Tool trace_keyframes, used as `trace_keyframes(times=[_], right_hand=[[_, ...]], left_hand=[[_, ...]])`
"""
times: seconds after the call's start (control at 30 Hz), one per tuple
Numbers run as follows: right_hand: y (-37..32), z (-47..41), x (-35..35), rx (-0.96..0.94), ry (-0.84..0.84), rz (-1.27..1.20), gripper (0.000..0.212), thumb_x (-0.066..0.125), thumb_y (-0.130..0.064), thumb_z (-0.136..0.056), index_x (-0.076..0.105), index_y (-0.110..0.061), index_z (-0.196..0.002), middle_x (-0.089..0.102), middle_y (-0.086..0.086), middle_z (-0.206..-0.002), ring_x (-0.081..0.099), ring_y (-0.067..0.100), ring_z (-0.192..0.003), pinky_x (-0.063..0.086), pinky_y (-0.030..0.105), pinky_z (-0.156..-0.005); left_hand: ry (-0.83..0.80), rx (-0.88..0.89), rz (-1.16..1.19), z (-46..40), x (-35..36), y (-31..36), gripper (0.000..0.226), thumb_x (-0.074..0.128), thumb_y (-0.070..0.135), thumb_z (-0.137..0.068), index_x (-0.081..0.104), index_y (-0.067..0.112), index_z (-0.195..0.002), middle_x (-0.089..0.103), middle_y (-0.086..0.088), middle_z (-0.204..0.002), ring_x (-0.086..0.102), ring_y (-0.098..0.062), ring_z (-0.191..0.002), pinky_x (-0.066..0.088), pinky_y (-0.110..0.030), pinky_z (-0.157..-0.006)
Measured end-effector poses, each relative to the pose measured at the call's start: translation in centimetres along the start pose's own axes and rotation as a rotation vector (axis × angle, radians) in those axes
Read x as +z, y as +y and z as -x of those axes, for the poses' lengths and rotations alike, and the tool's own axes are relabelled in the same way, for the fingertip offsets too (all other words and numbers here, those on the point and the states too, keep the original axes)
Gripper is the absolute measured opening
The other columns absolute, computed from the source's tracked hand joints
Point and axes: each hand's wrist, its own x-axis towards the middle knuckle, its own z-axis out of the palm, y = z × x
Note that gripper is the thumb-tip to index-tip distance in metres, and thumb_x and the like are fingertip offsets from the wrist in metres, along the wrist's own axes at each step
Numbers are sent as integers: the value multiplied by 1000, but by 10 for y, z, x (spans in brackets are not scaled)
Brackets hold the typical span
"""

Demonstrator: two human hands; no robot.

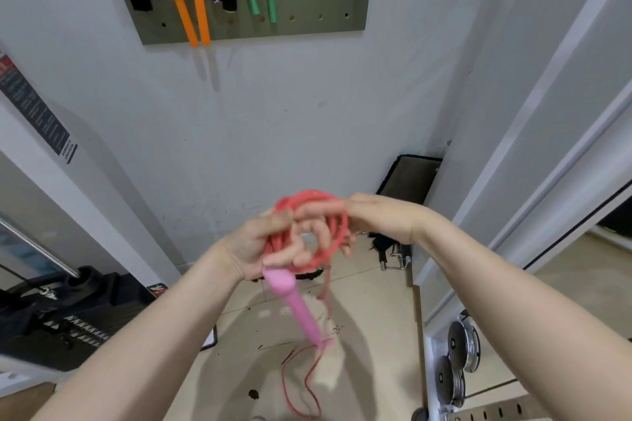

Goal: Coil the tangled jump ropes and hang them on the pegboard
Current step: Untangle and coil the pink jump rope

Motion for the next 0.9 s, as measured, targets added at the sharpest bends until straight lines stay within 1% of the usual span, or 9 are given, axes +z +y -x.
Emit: trace_keyframes(times=[0.1,0.2,0.3,0.37,0.47,0.57,0.73,0.83,0.9], right_hand=[[22,0,16,110,-162,-294,29,47,-21,-91,49,-12,-64,43,2,-59,57,14,-54,44,30,-68],[37,-6,28,137,-5,-193,9,53,-11,-93,52,-15,-86,54,3,-80,57,13,-67,44,36,-77],[24,-21,33,37,254,-108,41,54,0,-89,41,-14,-126,49,2,-119,52,13,-100,41,26,-91],[13,-27,36,-35,210,-198,61,55,4,-85,34,-16,-139,47,-3,-132,48,8,-119,41,19,-96],[1,-29,45,-79,54,-200,28,58,-2,-86,62,-18,-109,63,-8,-104,59,-6,-96,45,10,-79],[11,-26,52,27,-1,-161,21,55,-9,-92,60,-17,-73,58,-7,-60,55,9,-63,46,27,-75],[31,-7,47,475,-175,-91,14,57,-27,-92,52,-18,-102,40,-3,-50,38,3,-34,48,19,-46],[26,3,46,385,-223,57,11,58,-19,-92,55,-14,-101,48,0,-57,34,3,-33,42,17,-39],[11,7,44,215,-126,75,4,58,-10,-90,57,-13,-88,43,-1,-54,35,4,-38,39,17,-38]], left_hand=[[87,297,417,11,-14,16,45,35,15,-101,31,-7,-139,42,-32,-136,39,-18,-54,53,-37,-78],[252,346,357,21,-15,28,44,42,16,-99,38,-3,-138,44,-30,-137,38,-16,-50,55,-34,-73],[503,128,-34,18,-6,18,57,79,30,-71,61,18,-124,69,-10,-110,30,0,-32,49,-16,-63],[410,70,-17,15,-1,11,56,75,26,-75,57,17,-127,71,-9,-103,43,2,-31,52,-17,-64],[253,35,39,8,8,10,50,59,20,-89,46,10,-136,68,-14,-111,53,0,-40,52,-22,-68],[490,114,-140,10,14,17,59,73,36,-74,57,15,-126,70,-6,-109,42,3,-34,49,-17,-61],[1136,271,-279,13,7,22,19,48,19,-94,48,7,-109,67,-7,-107,61,-7,-48,49,-16,-53],[1368,151,-745,21,-13,12,21,53,18,-94,46,14,-114,56,9,-89,68,-4,-59,47,-17,-58],[1372,-35,-1024,22,-16,2,6,55,26,-93,52,21,-92,66,-2,-87,69,-15,-64,52,-28,-67]])
